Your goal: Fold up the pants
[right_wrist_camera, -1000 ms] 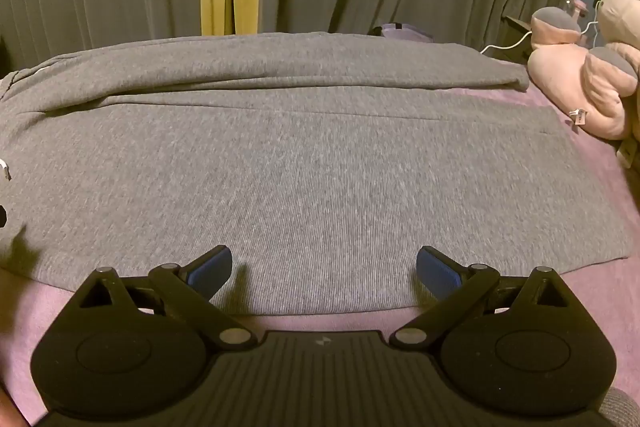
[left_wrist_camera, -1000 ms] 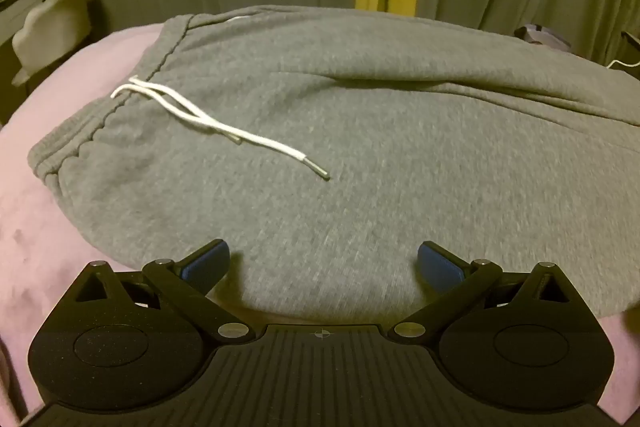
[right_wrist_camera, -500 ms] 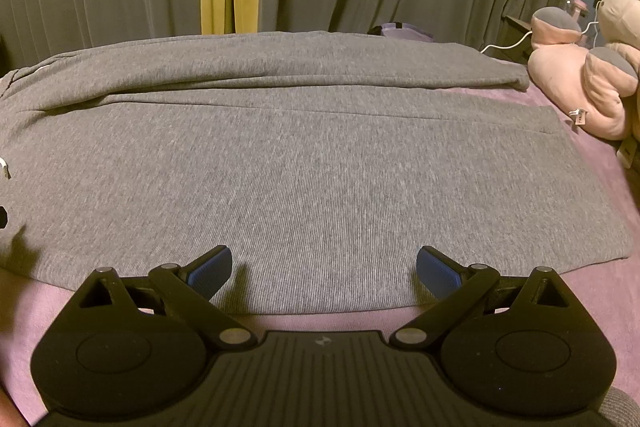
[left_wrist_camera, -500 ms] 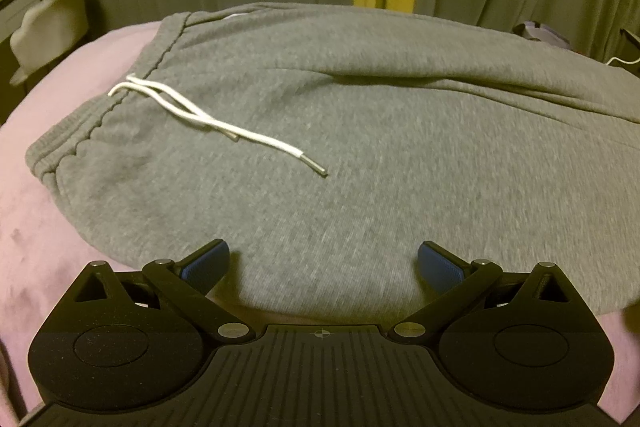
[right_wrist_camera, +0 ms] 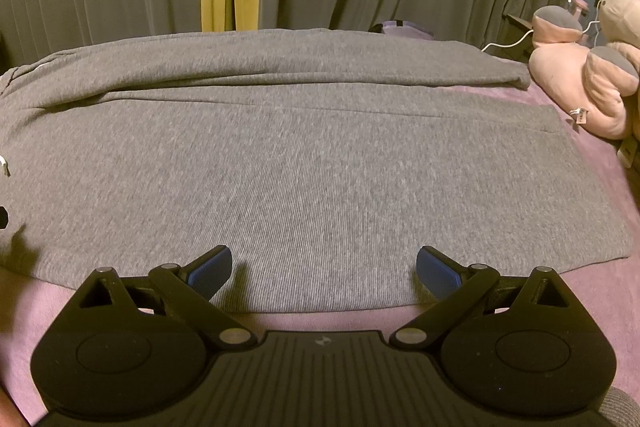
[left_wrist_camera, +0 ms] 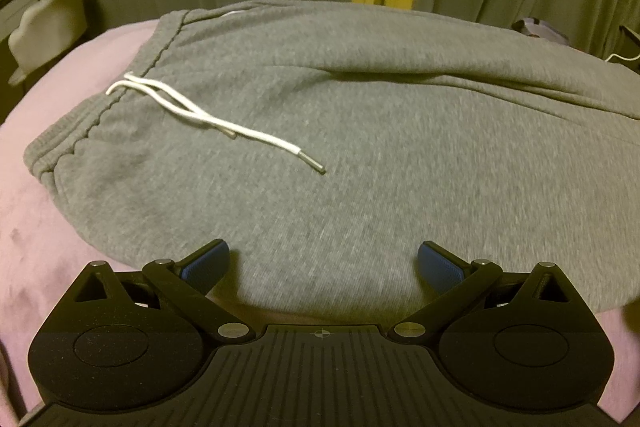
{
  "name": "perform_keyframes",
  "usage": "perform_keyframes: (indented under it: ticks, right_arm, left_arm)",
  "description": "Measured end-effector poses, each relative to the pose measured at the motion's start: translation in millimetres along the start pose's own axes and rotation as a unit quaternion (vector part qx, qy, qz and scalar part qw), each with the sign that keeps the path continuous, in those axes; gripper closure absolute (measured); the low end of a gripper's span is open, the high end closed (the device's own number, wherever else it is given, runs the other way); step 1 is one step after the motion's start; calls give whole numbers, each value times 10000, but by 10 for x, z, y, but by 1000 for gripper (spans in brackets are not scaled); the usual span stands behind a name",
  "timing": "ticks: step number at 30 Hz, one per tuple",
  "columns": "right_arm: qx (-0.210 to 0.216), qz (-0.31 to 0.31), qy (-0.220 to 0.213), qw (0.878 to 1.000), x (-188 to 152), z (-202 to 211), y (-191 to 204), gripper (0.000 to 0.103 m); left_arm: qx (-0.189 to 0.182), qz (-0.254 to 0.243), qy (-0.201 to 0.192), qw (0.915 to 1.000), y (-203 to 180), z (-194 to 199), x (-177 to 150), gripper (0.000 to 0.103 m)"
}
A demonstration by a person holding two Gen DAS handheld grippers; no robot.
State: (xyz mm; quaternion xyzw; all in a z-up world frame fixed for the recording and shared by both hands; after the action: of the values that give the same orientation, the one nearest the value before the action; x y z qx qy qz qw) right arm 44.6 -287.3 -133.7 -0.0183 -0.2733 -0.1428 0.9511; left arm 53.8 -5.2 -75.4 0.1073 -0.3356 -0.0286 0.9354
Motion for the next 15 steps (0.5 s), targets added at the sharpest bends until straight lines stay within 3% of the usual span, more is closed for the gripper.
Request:
perform_keyframes:
  ticks: [15]
  right_arm:
    - [-9,14,28,10000,-27,-25,6,4]
  left_arm:
    - [-4,-61,75,10000,-9,-27,1,0]
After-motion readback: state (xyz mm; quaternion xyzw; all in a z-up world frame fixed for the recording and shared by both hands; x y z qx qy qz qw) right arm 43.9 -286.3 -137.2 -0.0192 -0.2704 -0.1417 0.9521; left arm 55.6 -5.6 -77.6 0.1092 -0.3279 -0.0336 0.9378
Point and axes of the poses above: each gripper's, at about its wrist camera, not at the fingertips, and z roughly against the way its jaws point, y to its left, x to its top, the point moved 9 cm from there along -z, roughly the way its jaws point, and after that the axes turned 12 degrees about x, right-handed, at the moved point
